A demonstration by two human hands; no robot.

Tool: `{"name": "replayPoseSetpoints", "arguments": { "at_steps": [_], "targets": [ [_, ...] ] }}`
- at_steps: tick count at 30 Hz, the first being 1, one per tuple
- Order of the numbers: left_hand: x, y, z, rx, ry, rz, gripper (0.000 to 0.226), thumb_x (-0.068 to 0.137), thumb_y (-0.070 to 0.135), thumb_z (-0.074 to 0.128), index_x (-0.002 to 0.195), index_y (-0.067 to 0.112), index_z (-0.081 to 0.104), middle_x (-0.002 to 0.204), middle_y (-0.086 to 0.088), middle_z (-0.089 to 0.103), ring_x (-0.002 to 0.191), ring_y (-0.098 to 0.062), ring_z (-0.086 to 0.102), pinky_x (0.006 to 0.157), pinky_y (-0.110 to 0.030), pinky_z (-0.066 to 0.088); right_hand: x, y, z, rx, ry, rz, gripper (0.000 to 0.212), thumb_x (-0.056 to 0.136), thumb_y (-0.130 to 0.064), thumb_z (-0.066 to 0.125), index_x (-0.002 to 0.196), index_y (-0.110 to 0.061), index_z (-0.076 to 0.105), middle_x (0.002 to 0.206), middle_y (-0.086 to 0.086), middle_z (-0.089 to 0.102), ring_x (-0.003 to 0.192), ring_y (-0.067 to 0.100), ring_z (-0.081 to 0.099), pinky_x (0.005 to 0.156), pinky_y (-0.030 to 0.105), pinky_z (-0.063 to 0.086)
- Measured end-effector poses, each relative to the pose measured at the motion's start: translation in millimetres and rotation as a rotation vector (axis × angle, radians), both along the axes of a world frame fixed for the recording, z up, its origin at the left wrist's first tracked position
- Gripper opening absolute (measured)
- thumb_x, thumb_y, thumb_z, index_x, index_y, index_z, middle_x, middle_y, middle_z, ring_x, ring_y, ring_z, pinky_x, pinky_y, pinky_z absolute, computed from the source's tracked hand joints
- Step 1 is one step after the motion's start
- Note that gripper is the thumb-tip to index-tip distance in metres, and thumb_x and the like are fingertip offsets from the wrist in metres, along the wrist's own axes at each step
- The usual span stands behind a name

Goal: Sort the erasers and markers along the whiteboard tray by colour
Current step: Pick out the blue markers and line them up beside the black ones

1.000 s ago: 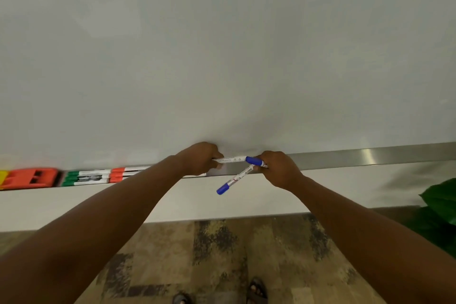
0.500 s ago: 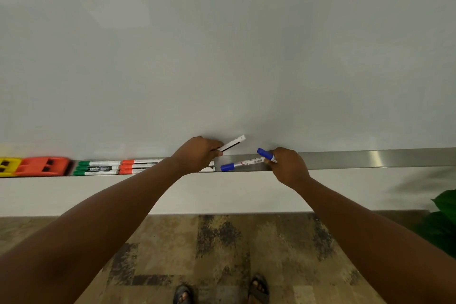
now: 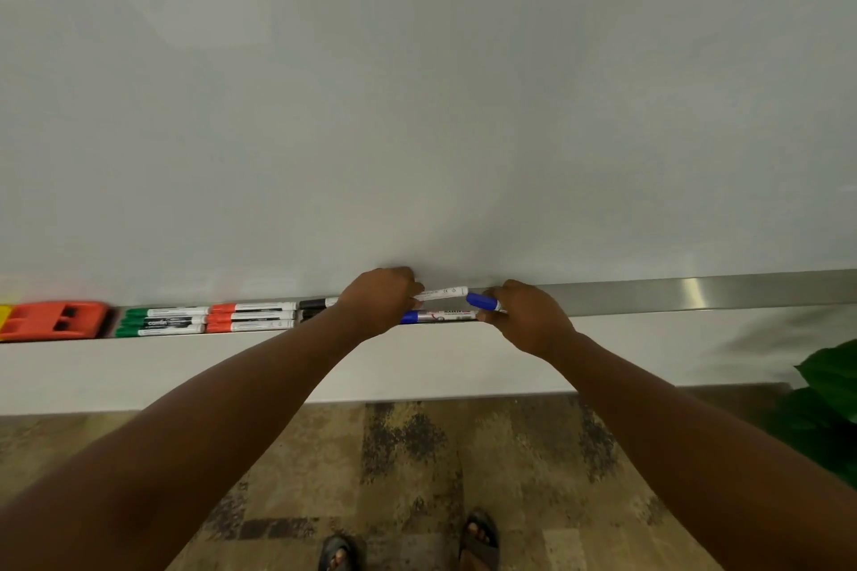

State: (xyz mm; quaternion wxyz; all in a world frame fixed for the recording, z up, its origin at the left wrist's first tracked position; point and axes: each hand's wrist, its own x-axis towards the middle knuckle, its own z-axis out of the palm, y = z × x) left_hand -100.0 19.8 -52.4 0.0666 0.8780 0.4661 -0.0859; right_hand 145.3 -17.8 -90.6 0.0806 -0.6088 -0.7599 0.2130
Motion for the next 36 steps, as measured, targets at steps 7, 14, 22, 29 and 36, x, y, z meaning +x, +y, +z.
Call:
{"name": "replayPoseSetpoints", "arguments": {
  "at_steps": [7,14,22,29,36],
  "targets": [
    [13.2,-1.6,-13.4,0.024,0.072,0.008,0.028,0.096,0.024,0.050,0.120,0.021,0.062,0.112,-0.005,0.064,0.105,-0.028,0.060,0.084,-0.037,0.050,25.3,-12.1,3.0,0.107,0.065,0.007,0.035,0.099,-0.029,0.033,0.124,-0.015,0.053,0.099,0.007,0.056,0.076,0.023,0.056,0.076,0.042,0.052],
    [10.6,-2.1,-15.7,-0.001,0.072,0.007,0.031,0.087,0.011,0.056,0.117,0.020,0.060,0.107,-0.003,0.066,0.100,-0.026,0.062,0.081,-0.037,0.052,14.7,-2.3,6.4,0.254,-0.047,0.075,0.037,0.097,-0.015,0.049,0.133,-0.009,0.053,0.116,0.011,0.055,0.099,0.023,0.055,0.088,0.038,0.051],
    [-19.3,-0.5,-14.1,-0.033,-0.056,0.100,0.030,0.086,0.010,0.056,0.115,0.017,0.061,0.109,-0.005,0.069,0.098,-0.026,0.064,0.084,-0.034,0.050,-21.0,15.8,13.5,0.378,-0.275,0.215,0.039,0.070,-0.010,0.077,0.108,-0.013,0.066,0.095,0.006,0.069,0.083,0.027,0.064,0.078,0.039,0.052],
    [-28.0,-4.5,-14.6,-0.044,-0.118,0.128,0.040,0.089,0.008,0.055,0.128,0.018,0.058,0.119,-0.008,0.065,0.109,-0.025,0.059,0.094,-0.033,0.047,-43.9,16.8,11.4,0.353,-0.348,0.273,0.048,0.068,-0.024,0.083,0.110,-0.012,0.064,0.099,0.008,0.066,0.084,0.026,0.063,0.079,0.038,0.053],
    [-36.7,-5.0,-17.1,-0.056,-0.214,0.110,0.040,0.090,0.005,0.054,0.128,0.018,0.060,0.115,-0.009,0.066,0.105,-0.027,0.061,0.091,-0.034,0.047,-52.4,16.5,10.3,0.348,-0.366,0.275,0.048,0.074,-0.025,0.079,0.117,-0.011,0.062,0.105,0.009,0.065,0.092,0.027,0.062,0.085,0.040,0.051]
  ]
}}
